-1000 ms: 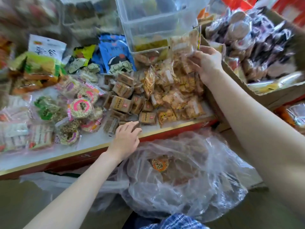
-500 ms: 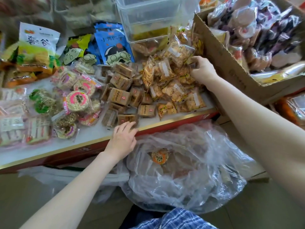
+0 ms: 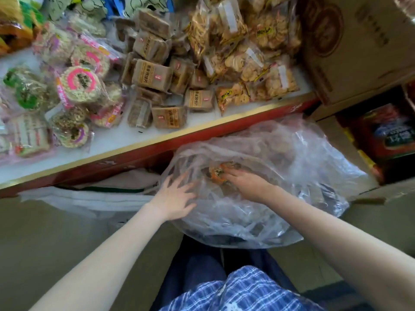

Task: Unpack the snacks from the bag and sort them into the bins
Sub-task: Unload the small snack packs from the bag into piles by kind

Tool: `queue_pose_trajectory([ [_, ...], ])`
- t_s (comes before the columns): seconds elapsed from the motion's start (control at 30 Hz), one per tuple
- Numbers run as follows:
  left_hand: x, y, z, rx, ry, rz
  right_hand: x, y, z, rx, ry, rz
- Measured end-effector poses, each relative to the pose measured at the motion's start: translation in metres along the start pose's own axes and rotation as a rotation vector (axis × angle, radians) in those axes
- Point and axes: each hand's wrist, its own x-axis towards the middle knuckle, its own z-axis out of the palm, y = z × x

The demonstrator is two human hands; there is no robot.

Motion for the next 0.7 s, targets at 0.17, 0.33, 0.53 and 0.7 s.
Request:
queue_pose_trajectory([
  [0.17, -0.006, -0.013, 0.001, -0.072, -0.039, -0.021, 0.053, 0.003, 0.024, -0.272, 0.107, -0.060],
  [0.33, -0.012, -0.013, 0.005, -0.164, -0.010, -0.044, 0.057, 0.006, 0.022, -0.610, 0.147, -0.228],
  [0.53, -0.004, -0.003, -0.005, -0.191, 0.010, -0.043, 0.019, 0.011, 0.010, -0.522, -0.030, -0.161],
  [0.7, -0.002, 0.002, -0.011, -0.192, 0.009, -0.062, 0.006, 0.005, 0.000, -0.424, -0.010, -0.039],
])
